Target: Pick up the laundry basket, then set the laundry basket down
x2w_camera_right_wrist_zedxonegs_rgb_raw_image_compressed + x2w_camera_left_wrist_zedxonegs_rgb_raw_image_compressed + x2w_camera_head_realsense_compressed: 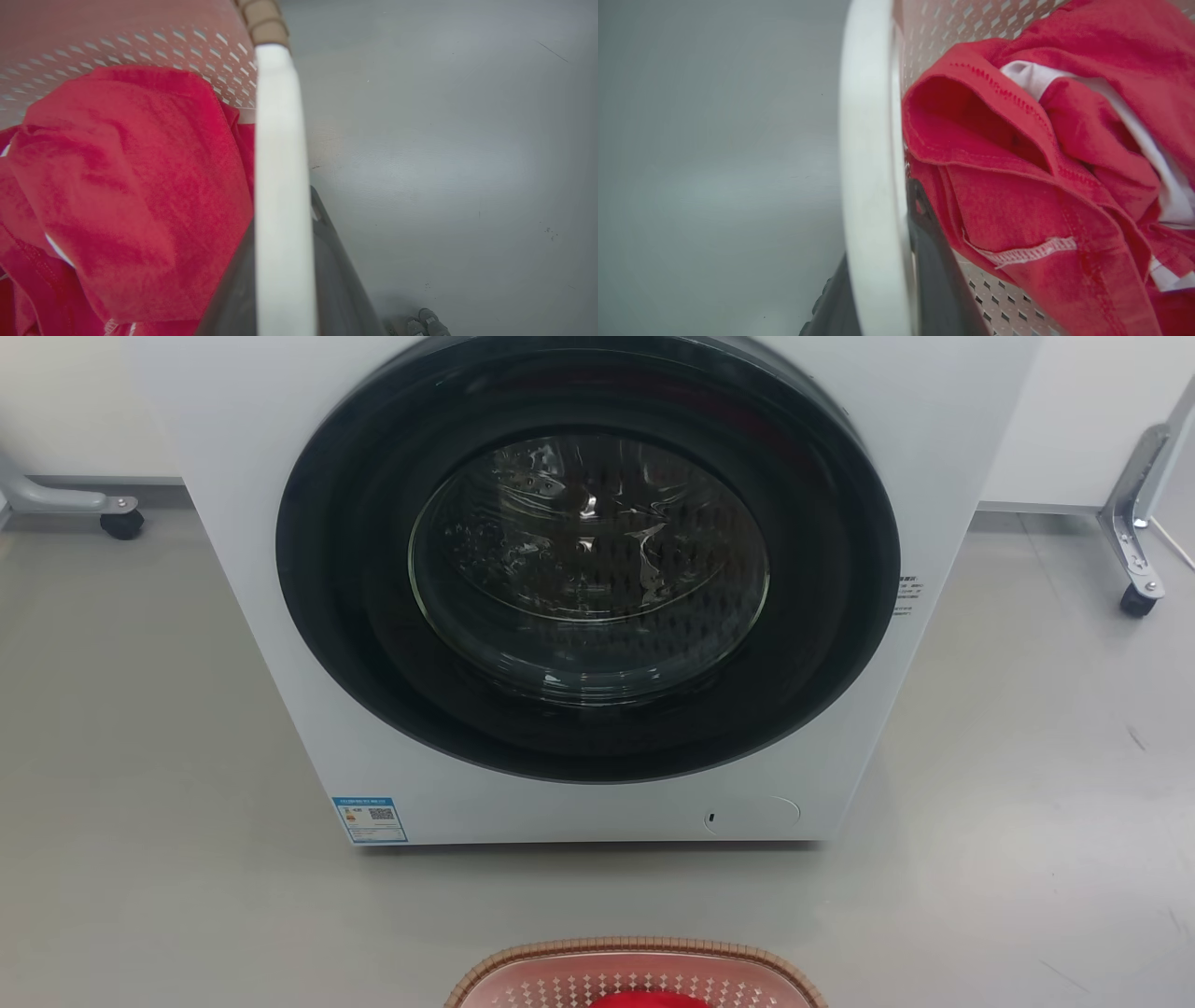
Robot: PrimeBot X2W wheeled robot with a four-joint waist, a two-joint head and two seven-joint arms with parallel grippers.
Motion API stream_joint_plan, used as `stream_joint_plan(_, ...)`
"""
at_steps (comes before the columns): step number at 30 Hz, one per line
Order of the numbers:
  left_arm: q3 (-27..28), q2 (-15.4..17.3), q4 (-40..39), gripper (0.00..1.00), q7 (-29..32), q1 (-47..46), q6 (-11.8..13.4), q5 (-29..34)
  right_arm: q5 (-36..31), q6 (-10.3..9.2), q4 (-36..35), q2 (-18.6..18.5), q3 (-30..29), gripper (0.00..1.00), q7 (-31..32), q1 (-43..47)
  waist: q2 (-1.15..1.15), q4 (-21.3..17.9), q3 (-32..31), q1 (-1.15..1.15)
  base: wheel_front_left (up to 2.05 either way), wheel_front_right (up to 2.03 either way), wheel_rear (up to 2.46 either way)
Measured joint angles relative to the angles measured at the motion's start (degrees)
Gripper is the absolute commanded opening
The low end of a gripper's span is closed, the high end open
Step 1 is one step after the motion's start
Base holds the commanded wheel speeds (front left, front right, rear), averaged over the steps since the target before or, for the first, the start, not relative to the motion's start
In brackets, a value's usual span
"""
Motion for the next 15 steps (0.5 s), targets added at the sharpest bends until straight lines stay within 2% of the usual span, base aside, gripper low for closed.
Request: stream_joint_plan(15,-0.38,0.02,0.11,0.0,-0.03,0.0,0.05,-0.45,1.54,0.0,0.34,-0.01,1.62,0.0,-0.07,-0.23,0.0,-0.07,0.4,0.0,0.0,0.0,0.0)
